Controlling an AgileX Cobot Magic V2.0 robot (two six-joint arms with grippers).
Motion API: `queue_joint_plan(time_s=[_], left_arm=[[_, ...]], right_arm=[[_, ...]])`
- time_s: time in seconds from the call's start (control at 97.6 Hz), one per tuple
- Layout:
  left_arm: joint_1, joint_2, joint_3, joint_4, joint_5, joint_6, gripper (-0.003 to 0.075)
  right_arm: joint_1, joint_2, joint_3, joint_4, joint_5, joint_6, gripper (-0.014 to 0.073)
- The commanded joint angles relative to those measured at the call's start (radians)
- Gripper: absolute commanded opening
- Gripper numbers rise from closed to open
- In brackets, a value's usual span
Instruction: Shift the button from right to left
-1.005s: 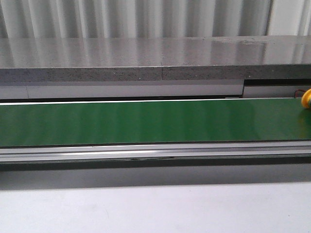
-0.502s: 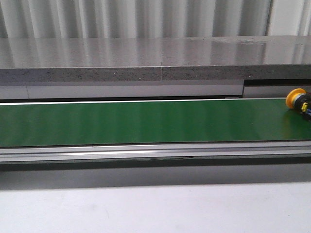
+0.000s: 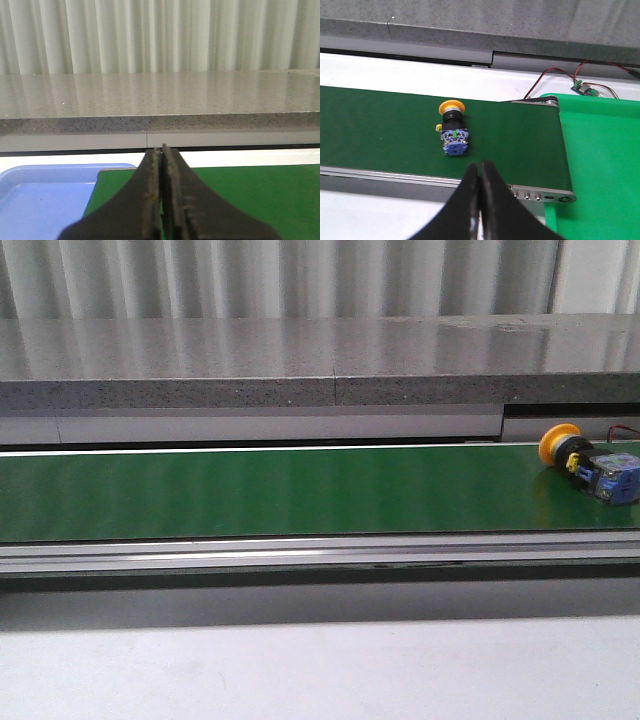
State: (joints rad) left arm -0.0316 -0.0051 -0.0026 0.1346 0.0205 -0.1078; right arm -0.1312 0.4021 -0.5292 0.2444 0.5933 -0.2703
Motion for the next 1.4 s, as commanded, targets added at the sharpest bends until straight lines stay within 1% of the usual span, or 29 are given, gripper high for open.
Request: queue_joint_plan(time_s=[0.0,1.076,1.169,1.271,1.322,1.394], left_arm=[[0.004,-0.033,0.025,-0.001,-0.08,-0.011,-0.002],[0.004,-0.033,0.016,-0.007,-0.085,-0.011,-0.002],[0.004,-0.033,-0.027,-0.024,-0.065,-0.011,-0.002],[0.004,-0.016,-0.116,-0.039,-0.028,-0.011,-0.002],[0.004,0.006,-0.172,-0.069,0.021,-0.011,-0.002],[0.004,0.054,-0.264,-0.096,0.128,-0.011,-0.002]], right_arm=[[0.002,0.003,-0.026,-0.003,-0.064,-0.011,-0.0067],[0.002,0.003,-0.026,-0.003,-0.064,-0.011,-0.0067],[0.002,0.003,-0.026,-0.003,-0.064,-0.011,-0.0067],[0.002,0.003,-0.026,-0.003,-0.064,-0.011,-0.0067],[0.002,0.003,-0.026,-0.003,-0.064,-0.011,-0.0067],[0.002,0.003,-0.026,-0.003,-0.064,-0.011,-0.0067]])
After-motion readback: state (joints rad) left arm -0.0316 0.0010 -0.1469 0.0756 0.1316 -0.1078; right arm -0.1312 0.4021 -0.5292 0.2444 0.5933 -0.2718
